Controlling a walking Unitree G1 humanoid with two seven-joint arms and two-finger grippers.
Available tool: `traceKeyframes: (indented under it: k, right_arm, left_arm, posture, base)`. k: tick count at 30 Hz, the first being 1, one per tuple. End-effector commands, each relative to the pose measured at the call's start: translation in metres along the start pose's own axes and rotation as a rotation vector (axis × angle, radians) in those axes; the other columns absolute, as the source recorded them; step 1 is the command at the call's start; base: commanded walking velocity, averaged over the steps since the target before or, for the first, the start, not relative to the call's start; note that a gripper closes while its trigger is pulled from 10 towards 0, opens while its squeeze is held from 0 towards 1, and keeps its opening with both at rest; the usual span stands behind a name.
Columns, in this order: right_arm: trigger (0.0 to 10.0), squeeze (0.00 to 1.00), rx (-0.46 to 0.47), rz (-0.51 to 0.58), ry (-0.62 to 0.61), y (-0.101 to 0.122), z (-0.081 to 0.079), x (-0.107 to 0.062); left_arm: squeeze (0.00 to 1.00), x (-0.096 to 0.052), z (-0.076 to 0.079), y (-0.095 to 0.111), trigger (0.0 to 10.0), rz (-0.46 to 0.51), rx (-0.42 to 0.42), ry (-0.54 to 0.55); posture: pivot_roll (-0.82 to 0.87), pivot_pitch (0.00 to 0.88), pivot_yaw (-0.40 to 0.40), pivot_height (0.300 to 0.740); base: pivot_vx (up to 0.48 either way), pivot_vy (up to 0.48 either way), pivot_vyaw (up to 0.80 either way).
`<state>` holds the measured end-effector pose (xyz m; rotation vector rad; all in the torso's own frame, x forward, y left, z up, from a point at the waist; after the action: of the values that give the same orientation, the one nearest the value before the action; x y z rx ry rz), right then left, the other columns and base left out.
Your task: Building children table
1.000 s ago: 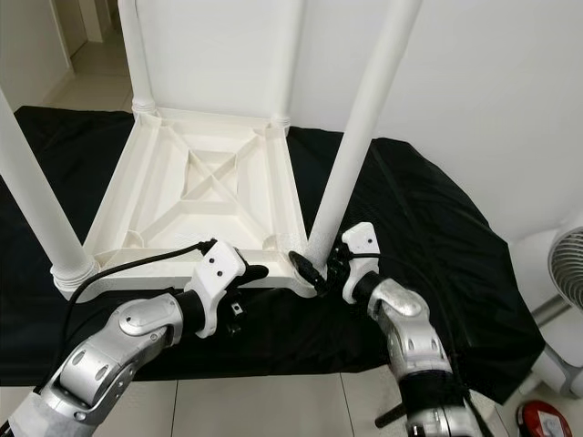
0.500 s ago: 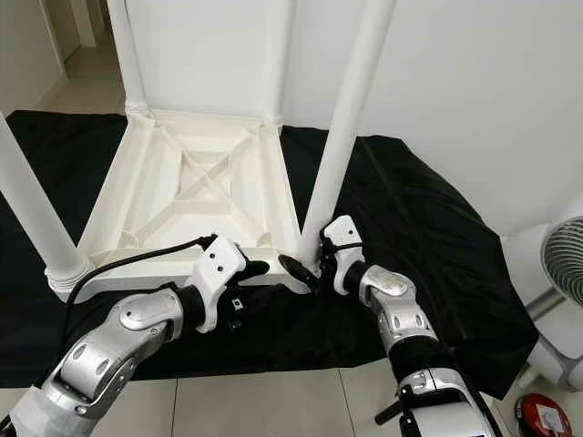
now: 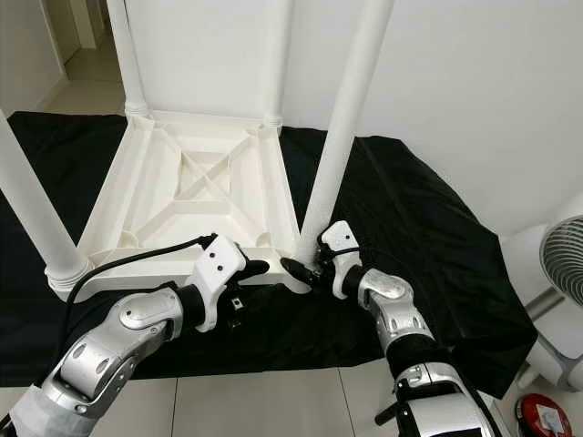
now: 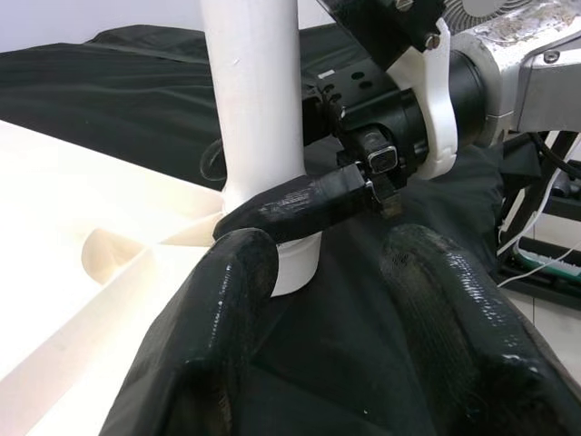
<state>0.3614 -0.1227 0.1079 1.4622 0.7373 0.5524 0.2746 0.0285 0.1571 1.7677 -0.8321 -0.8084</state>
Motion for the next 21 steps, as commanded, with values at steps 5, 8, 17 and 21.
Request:
traceKeyframes:
  k: [5, 8, 17, 21]
  right_arm:
    - [10.0, 0.00, 0.097, 0.007, -0.125, -0.011, 0.004, -0.002]
    - [10.0, 0.00, 0.141, 0.030, -0.227, -0.014, 0.006, -0.001]
    - [10.0, 0.00, 0.289, 0.084, -0.447, -0.015, -0.016, 0.007]
    - [10.0, 0.00, 0.312, 0.076, -0.566, -0.021, -0.021, 0.006]
  left_arm:
    - [0.00, 0.002, 0.008, 0.002, 10.0, 0.011, 0.004, -0.055]
    - [0.00, 0.002, 0.010, 0.001, 10.0, 0.011, 0.001, -0.059]
    - [0.00, 0.002, 0.013, 0.001, 10.0, 0.011, -0.006, -0.065]
    - [0.00, 0.002, 0.014, 0.001, 10.0, 0.013, -0.008, -0.063]
  posture:
    - [0.03, 0.000, -0.103, 0.740]
    - [0.03, 0.000, -0.107, 0.740]
    - [0.03, 0.000, -0.117, 0.740]
    - [0.02, 0.000, -0.127, 0.740]
  base:
    - [0.000, 0.000, 0.00]
    - [0.000, 0.000, 0.00]
    - [0.000, 0.000, 0.00]
    - [0.000, 0.000, 0.00]
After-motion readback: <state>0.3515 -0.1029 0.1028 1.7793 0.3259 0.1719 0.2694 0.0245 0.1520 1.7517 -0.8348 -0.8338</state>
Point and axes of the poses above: a point about 5 cm out from each wrist's last joint towards the gripper, its own x axis pointing out of the wrist towards the gripper, its own y axis along the axis of the wrist's last joint, z = x × y, the point moved 4 cm from there along x, pointing out of the wrist towards the gripper, and after that the axes turned 9 degrees about x, right-handed, at the moved point
